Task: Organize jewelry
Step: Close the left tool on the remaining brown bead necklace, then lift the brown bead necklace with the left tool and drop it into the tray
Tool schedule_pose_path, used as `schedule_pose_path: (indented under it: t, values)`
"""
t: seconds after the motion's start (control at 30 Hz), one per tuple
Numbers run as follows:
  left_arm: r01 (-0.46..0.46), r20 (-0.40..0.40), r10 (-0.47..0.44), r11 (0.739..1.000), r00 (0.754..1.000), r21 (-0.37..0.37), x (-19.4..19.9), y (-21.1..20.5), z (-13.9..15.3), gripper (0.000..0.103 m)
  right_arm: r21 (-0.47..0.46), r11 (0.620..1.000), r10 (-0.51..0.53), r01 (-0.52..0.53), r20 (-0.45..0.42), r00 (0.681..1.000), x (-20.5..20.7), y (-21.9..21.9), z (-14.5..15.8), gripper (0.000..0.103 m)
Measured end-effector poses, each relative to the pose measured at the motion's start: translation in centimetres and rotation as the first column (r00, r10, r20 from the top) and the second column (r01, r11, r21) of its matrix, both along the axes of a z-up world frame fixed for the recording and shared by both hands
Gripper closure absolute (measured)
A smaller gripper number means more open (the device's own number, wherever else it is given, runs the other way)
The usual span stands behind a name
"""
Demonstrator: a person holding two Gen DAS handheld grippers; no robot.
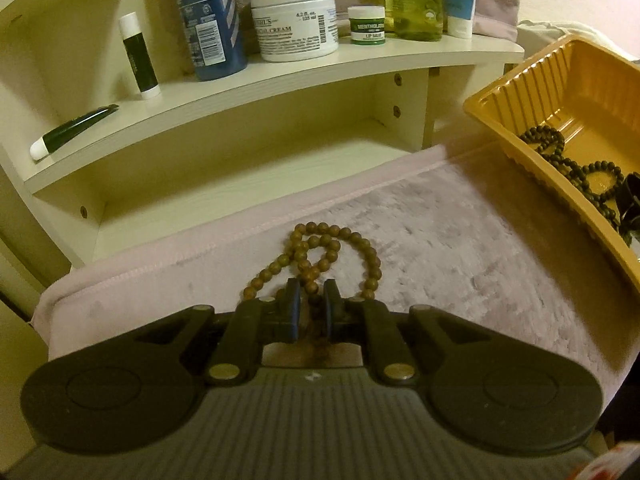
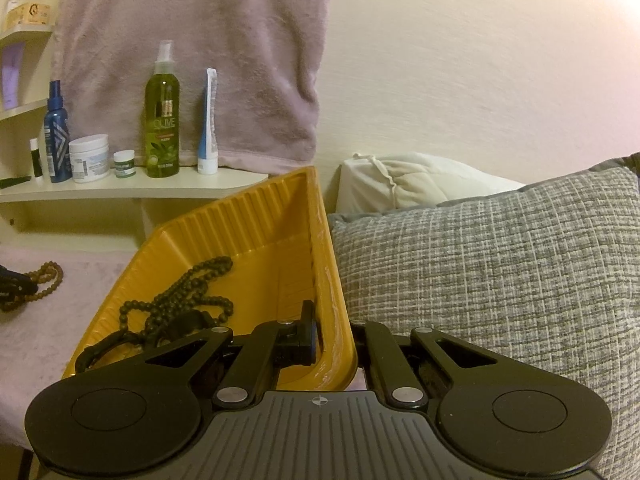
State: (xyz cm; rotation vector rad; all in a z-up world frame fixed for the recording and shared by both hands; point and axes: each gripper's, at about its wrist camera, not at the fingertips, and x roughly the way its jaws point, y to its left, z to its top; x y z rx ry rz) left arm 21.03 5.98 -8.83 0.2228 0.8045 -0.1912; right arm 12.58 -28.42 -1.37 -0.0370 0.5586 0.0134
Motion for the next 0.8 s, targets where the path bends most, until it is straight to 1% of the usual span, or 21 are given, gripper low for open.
schedule_pose_path:
  t: [0.1, 0.2, 0.37, 0.5, 0.57, 0.67, 0.8]
  values:
    - [0.008, 0.011, -0.008, 1.000, 1.000, 0.001, -0.2, -0.1, 0.5, 0.097, 0.000, 1.000, 0.001, -0.001, 0.000, 1.000, 0.0, 0.0, 0.0, 0.098]
    - [0.023, 0.052, -0.022, 1.000, 0.998, -0.007, -0.7, 0.0, 1.9, 0.097, 0.002, 1.000, 0.002, -0.002, 0.001, 1.000, 0.0, -0.1, 0.0, 0.098]
    - [0.055, 0.128, -0.051, 0.998, 0.991, -0.034, -1.3, 0.3, 5.8, 0.097, 0.006, 1.000, 0.004, -0.004, 0.007, 1.000, -0.1, 0.0, 0.1, 0.098]
    - [0.078, 0.168, -0.066, 0.995, 0.984, -0.064, -1.2, 0.5, 9.3, 0.097, 0.009, 1.000, 0.006, -0.006, 0.012, 1.000, -0.3, 0.0, 0.1, 0.098]
    - [0.088, 0.190, -0.075, 0.994, 0.979, -0.063, -1.1, 0.5, 10.8, 0.097, 0.010, 1.000, 0.005, -0.005, 0.013, 1.000, -0.3, 0.0, 0.1, 0.098]
    - [0.104, 0.206, -0.086, 0.992, 0.975, -0.074, -1.0, 0.6, 12.6, 0.097, 0.014, 1.000, 0.005, -0.005, 0.016, 1.000, -0.4, 0.0, 0.2, 0.098]
    - [0.118, 0.226, -0.096, 0.989, 0.969, -0.085, -1.0, 0.6, 14.2, 0.097, 0.018, 1.000, 0.005, -0.006, 0.020, 1.000, -0.4, 0.2, 0.2, 0.098]
